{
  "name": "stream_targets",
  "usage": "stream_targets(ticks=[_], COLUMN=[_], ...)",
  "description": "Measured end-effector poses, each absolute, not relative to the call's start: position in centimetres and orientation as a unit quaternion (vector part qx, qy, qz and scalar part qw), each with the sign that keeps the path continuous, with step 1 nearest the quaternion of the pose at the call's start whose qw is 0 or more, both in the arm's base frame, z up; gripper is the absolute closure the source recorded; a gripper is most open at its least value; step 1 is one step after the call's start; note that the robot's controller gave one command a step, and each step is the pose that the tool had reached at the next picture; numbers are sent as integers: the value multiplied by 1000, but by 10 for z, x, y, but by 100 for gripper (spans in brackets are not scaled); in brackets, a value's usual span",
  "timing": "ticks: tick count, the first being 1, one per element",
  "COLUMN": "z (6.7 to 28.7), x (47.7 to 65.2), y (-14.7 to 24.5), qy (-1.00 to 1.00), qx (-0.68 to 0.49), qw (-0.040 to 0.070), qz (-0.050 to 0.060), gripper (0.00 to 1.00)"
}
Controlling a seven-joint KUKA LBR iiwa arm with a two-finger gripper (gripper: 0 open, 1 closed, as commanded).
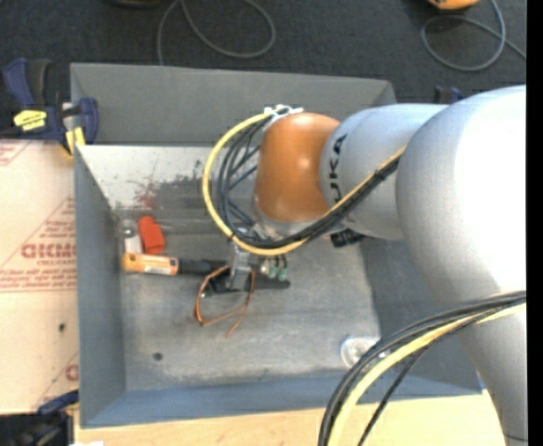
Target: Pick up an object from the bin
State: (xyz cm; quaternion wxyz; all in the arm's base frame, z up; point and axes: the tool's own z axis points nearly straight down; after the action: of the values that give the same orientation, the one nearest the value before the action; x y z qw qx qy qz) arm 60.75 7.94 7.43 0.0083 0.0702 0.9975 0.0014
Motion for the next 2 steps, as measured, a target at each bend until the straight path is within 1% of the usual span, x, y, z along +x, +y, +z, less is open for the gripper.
stream_targets(ticks=[1, 2], z=[167, 167], x=[615, 615], y=[76, 76], qy=[999, 999], qx=[31, 32], qw=[10, 10], qz=[1, 1], gripper=[100, 100])
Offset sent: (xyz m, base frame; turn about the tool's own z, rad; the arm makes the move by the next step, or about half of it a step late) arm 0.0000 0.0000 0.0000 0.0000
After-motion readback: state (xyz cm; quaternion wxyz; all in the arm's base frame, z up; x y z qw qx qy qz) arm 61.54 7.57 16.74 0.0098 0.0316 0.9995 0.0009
